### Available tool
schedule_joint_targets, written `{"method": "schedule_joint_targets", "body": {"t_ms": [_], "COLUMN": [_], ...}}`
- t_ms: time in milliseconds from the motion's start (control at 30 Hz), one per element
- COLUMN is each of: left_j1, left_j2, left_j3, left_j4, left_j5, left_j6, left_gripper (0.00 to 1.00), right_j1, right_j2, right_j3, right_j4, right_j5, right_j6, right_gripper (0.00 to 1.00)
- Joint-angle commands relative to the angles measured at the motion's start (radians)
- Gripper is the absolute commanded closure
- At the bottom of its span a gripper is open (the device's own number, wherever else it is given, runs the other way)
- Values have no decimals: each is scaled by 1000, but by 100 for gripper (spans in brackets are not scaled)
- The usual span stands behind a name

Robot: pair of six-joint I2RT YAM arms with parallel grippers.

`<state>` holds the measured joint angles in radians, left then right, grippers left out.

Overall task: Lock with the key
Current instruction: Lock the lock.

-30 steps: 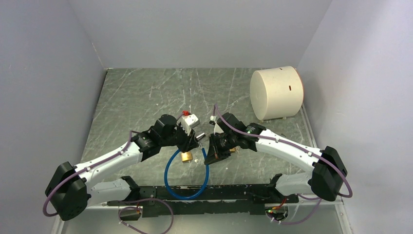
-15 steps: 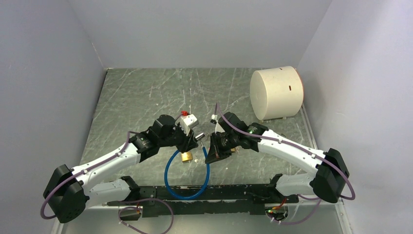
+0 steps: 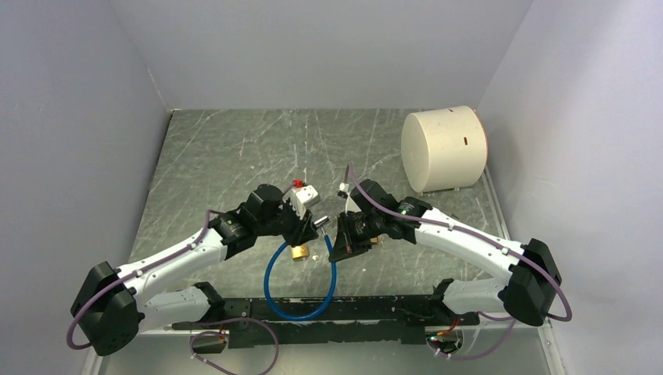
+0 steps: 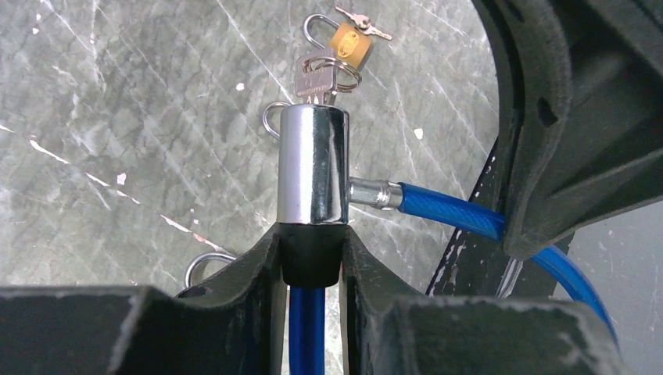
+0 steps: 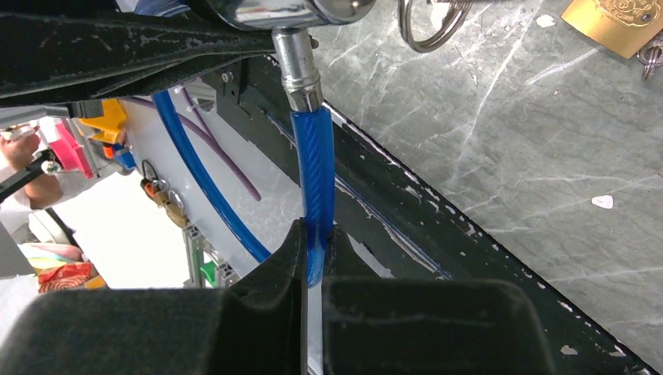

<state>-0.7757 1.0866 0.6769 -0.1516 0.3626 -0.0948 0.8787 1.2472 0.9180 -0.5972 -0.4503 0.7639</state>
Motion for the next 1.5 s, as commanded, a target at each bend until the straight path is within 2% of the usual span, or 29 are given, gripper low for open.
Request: {"method": "schedule_joint_targets", "body": {"t_ms": [0, 367, 700, 900, 1133, 1300, 1467], "left_j1": [-5, -26, -26, -27, -29, -43, -58], "left_j2": [6, 20, 2, 13, 34, 33, 50], "left_j3": [14, 26, -29, -23, -18, -31, -27], "left_j4": [-1, -6, 142, 118, 164, 171, 189], "left_j5": [68, 105, 130, 168, 211, 189, 215], "left_j6": [29, 12, -118, -93, -132, -135, -147], "left_gripper": [98, 98, 97, 98, 98, 98, 98], "right_j1": [1, -17, -17, -17, -15, -15, -15], "right_j2": [-16, 15, 58, 31, 78, 87, 125], "right_j3": [71, 143, 190, 202, 245, 275, 316], "right_j4": [54, -9, -41, -44, -69, -69, -128], "right_j5": [5, 91, 117, 164, 191, 218, 299], "right_j6": [8, -11, -31, -20, -32, -36, -36], "right_gripper": [100, 100, 100, 100, 100, 100, 100]}}
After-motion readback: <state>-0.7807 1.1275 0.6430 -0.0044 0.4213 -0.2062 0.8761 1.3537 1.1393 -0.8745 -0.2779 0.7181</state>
